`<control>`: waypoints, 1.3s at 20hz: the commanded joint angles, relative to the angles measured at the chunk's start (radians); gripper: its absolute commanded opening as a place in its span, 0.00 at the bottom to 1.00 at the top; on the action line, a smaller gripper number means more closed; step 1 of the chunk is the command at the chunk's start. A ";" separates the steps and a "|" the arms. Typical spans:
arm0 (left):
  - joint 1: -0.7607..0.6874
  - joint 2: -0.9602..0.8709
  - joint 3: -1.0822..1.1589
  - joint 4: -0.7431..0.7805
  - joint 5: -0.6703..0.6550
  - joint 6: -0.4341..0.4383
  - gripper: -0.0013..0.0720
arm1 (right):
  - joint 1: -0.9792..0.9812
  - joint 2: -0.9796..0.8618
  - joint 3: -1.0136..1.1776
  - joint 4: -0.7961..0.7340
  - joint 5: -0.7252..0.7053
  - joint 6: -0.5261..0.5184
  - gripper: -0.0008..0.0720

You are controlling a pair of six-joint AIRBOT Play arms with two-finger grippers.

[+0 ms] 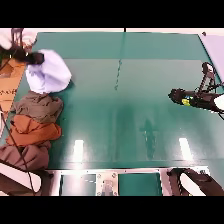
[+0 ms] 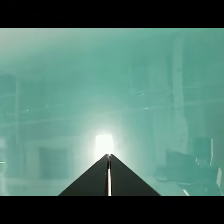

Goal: Fold the shirts.

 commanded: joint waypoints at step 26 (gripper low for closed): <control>-0.452 0.071 -0.519 -0.343 -0.111 -0.107 0.98 | -0.196 -0.269 0.032 0.374 0.192 -0.304 0.60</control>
